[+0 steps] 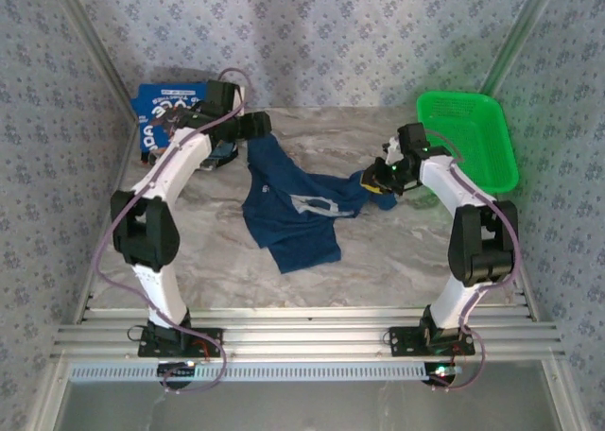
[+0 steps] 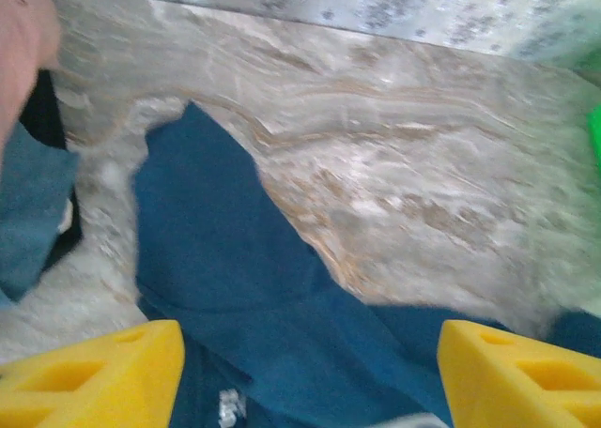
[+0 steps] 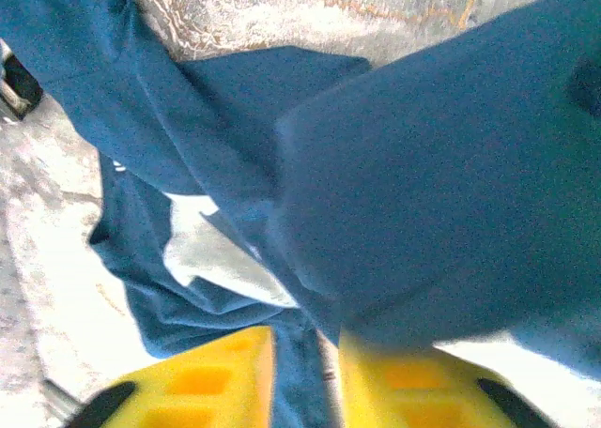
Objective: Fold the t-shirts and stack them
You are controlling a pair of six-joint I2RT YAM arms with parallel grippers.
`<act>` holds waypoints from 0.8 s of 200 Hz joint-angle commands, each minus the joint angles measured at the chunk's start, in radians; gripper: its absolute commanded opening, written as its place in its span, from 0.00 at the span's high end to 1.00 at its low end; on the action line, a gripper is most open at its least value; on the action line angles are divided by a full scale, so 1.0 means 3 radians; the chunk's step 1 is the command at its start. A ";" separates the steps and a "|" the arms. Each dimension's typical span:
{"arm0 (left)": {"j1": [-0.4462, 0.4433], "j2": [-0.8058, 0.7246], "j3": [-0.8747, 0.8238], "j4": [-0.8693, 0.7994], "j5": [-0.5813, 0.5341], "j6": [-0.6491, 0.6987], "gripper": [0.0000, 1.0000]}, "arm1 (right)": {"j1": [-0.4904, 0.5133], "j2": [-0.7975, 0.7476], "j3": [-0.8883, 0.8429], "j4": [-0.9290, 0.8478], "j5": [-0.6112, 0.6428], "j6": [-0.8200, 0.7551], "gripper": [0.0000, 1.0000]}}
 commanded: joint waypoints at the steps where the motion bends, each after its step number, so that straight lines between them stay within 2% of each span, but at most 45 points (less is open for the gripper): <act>1: -0.0172 -0.0734 -0.0325 -0.0412 0.0414 -0.0477 0.24 | -0.0044 0.0020 0.0126 -0.0073 0.0099 -0.0197 0.54; 30: -0.0454 -0.1339 -0.1158 -0.0854 0.0550 -0.0831 0.24 | -0.0095 -0.0125 0.0113 -0.0247 0.0185 -0.0422 0.31; 61: -0.0801 -0.1788 -0.2215 -0.0538 0.0682 -0.1409 0.26 | -0.0121 -0.0531 -0.0056 -0.0294 0.0239 -0.0635 0.19; 74: -0.0930 -0.1845 -0.2510 -0.0470 0.0636 -0.1531 0.26 | -0.0114 -0.0686 -0.0117 -0.0324 0.0262 -0.0694 0.17; 104: -0.1067 -0.1691 -0.2945 0.0198 0.0657 -0.1738 0.29 | -0.0078 -0.0953 -0.0323 -0.0300 0.0017 -0.0712 0.14; 123: -0.1113 -0.1438 -0.3012 0.0468 0.0687 -0.1780 0.30 | 0.0028 -0.0960 -0.0522 -0.0276 -0.0259 -0.0719 0.14; 160: -0.1165 -0.0936 -0.2965 0.0867 0.0712 -0.1794 0.35 | 0.0419 -0.0709 -0.0694 -0.0399 -0.0328 -0.0874 0.18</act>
